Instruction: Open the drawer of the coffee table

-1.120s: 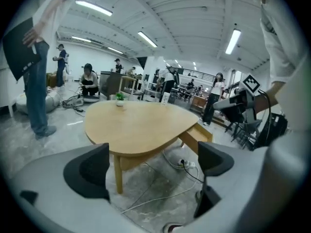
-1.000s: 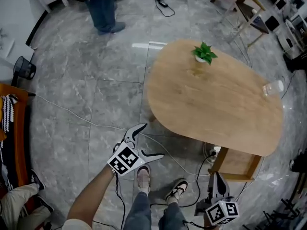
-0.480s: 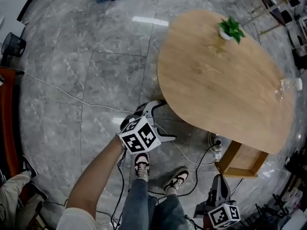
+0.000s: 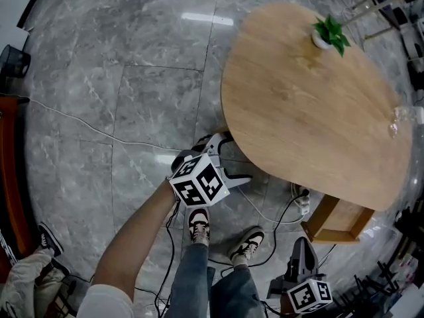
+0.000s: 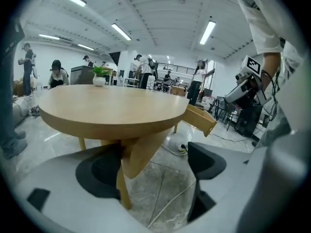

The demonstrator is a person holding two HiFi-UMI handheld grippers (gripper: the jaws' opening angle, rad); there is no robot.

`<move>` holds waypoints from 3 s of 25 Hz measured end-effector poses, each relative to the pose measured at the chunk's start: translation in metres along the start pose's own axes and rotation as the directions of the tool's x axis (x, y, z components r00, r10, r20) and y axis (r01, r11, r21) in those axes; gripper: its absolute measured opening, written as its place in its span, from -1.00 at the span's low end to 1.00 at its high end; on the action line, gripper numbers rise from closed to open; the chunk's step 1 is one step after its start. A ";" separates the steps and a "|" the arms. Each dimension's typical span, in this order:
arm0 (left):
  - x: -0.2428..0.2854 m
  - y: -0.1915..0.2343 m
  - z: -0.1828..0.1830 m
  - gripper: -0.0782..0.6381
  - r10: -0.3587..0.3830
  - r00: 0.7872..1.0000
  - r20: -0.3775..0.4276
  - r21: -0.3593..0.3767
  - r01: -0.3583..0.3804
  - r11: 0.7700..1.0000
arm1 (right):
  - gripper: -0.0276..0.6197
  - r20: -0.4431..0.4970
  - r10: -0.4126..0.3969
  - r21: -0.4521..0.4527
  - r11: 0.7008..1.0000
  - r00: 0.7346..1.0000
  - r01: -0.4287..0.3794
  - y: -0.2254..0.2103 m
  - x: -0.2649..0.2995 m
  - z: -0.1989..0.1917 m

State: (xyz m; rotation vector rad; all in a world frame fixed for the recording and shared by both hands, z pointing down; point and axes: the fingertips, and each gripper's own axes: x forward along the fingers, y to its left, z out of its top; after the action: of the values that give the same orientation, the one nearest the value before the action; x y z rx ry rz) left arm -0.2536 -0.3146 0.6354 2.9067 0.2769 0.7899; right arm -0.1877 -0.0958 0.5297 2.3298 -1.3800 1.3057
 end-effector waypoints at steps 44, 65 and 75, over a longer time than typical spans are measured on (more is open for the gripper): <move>-0.007 0.021 -0.004 -0.52 0.017 0.999 -0.032 0.122 -0.013 0.992 | -0.91 0.003 -0.097 0.059 0.994 0.995 0.097 -0.033 0.004 -0.009; -0.018 0.006 -0.004 -0.58 -0.118 0.991 -0.067 0.182 0.128 0.975 | -0.91 -0.019 -0.084 0.068 0.994 0.996 0.085 -0.031 0.018 -0.026; -0.019 0.005 -0.006 -0.58 -0.130 0.986 -0.108 0.228 0.152 0.962 | -0.91 -0.010 -0.086 0.067 0.994 0.996 0.087 -0.036 0.015 -0.024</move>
State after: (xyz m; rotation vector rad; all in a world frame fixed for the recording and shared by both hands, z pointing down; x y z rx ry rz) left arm -0.2716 -0.3226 0.6318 3.0258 0.6202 0.9260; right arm -0.1721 -0.0731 0.5663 2.3973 -1.2364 1.3543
